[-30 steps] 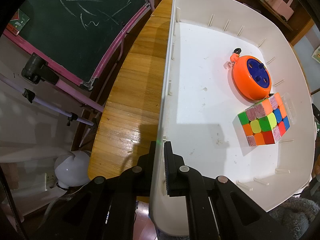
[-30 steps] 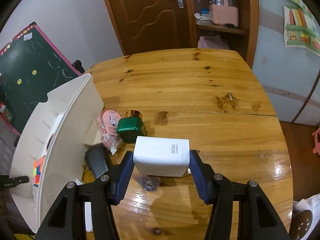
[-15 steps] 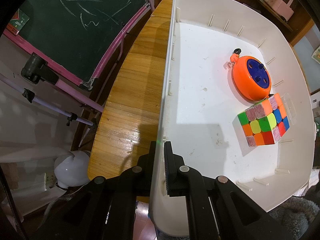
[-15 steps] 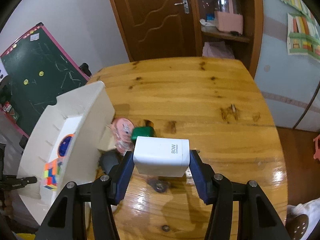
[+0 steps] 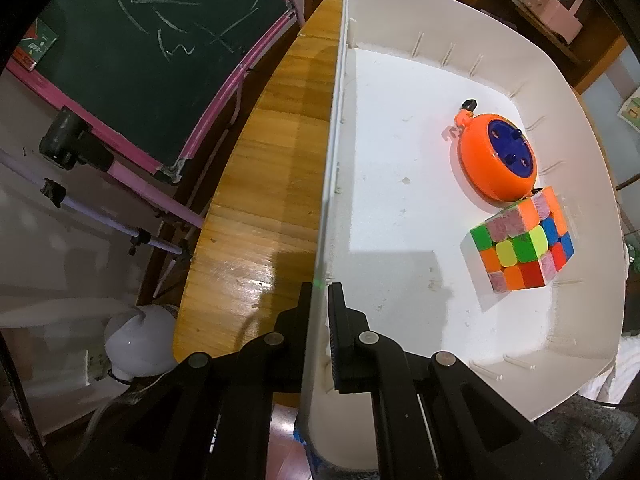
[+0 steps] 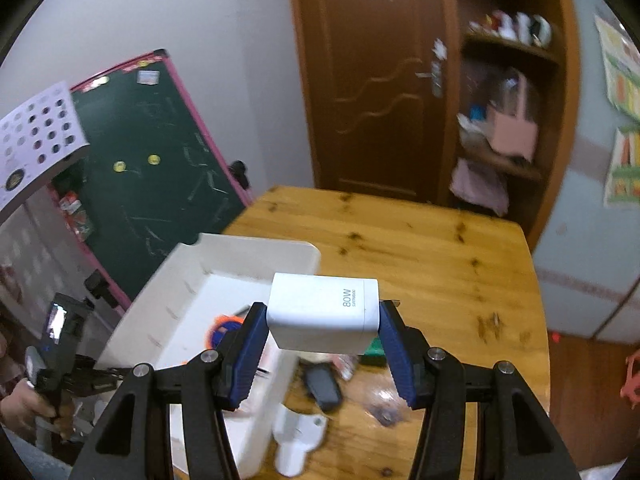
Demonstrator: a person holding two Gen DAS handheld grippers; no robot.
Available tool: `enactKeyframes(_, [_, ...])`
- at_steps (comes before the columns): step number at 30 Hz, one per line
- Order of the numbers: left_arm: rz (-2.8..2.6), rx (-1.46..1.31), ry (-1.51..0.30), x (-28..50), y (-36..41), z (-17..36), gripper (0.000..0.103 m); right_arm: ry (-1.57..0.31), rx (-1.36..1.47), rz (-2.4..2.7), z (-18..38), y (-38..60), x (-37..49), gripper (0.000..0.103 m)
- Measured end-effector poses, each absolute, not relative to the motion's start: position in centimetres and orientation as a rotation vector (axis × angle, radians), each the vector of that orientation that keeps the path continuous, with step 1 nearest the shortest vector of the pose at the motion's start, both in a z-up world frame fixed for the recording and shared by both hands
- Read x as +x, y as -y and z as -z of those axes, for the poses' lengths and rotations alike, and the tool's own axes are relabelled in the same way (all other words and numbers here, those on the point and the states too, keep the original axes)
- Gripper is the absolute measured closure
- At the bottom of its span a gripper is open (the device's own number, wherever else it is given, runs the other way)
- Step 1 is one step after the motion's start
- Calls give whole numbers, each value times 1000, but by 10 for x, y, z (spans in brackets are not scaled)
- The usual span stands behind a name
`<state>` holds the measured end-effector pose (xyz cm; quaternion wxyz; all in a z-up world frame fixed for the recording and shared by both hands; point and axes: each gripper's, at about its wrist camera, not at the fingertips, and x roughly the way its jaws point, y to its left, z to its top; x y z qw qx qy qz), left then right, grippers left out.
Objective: Organize rigid objects
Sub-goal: 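Carry the white charger block with the right gripper over the tray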
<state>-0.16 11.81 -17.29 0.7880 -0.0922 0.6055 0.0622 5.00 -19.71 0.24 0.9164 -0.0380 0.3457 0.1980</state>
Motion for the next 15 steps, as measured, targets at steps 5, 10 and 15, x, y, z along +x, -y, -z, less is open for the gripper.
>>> enactKeyframes(5, [-117,-208,-1294,-3,-119,173,97,-677,-115,-472,-19,167,48,47])
enactKeyframes(10, [-103,-214,-1284,-4,-120,172,97,-654,-158,-525,-30,133,50,47])
enactKeyframes(15, [-91,-216,-1271,-6,-121,173,97,-636,-190,-577,-39,97,53,47])
